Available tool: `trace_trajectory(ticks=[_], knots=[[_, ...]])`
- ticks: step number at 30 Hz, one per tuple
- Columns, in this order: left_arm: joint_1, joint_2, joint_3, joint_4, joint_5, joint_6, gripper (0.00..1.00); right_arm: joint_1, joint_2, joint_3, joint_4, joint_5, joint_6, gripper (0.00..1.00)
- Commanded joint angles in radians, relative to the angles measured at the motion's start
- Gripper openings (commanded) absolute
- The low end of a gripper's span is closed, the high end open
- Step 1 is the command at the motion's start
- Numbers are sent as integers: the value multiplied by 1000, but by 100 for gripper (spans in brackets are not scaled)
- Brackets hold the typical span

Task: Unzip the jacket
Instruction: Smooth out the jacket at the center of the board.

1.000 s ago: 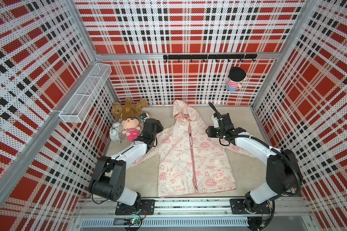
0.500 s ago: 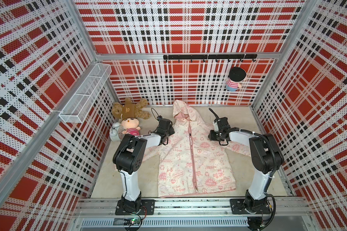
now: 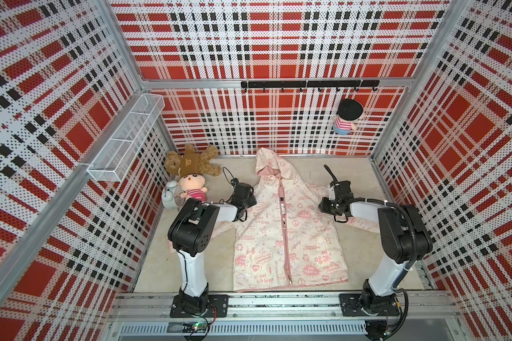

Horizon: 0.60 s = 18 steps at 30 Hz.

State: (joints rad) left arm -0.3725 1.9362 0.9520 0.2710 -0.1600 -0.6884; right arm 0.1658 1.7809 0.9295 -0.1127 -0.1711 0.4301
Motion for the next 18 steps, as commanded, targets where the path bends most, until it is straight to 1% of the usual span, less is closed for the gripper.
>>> trace_trajectory(ticks=[1,7,10,13,16,17,18], knots=[[-5,-28,-60,-23,-21,0,44,-7,-22,-39,-57,27,-8,31],[-15,-129,-87,6,-75,44,45,-11,-78,-10,-108,47,-36,31],[-27,-205,-91,20,-124,78,51,-17,-110,30,-141,44,-60,33],[-37,-281,-80,46,-165,122,67,-16,-139,81,-140,8,-101,40],[-36,-310,-29,59,-197,162,86,-17,-148,125,-93,-80,-143,50],[-34,-302,14,54,-200,175,100,-16,-145,143,-80,-106,-155,52],[-31,-281,58,39,-198,190,98,-17,-137,159,-74,-126,-161,53]])
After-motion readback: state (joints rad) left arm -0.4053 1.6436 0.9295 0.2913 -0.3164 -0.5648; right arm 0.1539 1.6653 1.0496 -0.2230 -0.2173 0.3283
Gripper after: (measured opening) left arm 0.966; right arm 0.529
